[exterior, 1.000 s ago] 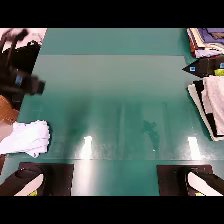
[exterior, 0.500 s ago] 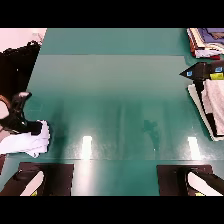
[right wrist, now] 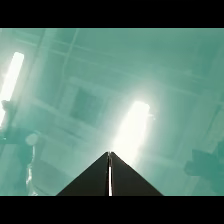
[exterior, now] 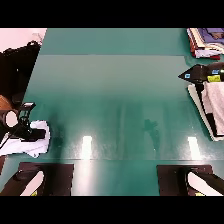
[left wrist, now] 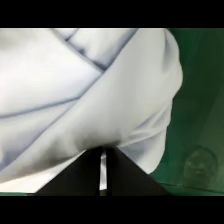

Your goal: Fold the shirts.

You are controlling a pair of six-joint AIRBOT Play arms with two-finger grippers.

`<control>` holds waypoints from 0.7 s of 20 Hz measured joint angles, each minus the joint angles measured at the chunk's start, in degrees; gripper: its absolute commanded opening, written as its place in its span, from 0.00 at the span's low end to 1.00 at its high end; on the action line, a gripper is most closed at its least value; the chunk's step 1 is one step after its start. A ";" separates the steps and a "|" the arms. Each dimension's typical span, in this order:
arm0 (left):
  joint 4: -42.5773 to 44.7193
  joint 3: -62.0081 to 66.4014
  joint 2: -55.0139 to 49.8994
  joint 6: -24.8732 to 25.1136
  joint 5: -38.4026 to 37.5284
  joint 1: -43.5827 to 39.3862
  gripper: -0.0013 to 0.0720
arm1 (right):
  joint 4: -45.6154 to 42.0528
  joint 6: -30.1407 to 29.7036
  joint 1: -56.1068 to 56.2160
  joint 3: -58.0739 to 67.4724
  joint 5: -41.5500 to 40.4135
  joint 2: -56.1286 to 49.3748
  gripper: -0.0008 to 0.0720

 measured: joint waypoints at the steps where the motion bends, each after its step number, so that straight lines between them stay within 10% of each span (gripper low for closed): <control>1: -0.07 1.29 0.02 -0.17 -0.42 0.00 0.05 | 0.00 -0.02 0.00 0.07 -0.13 0.00 0.04; 14: -0.50 61.81 -4.31 0.33 -10.82 -24.33 0.04 | 0.04 0.00 0.00 14.67 -7.19 0.00 0.04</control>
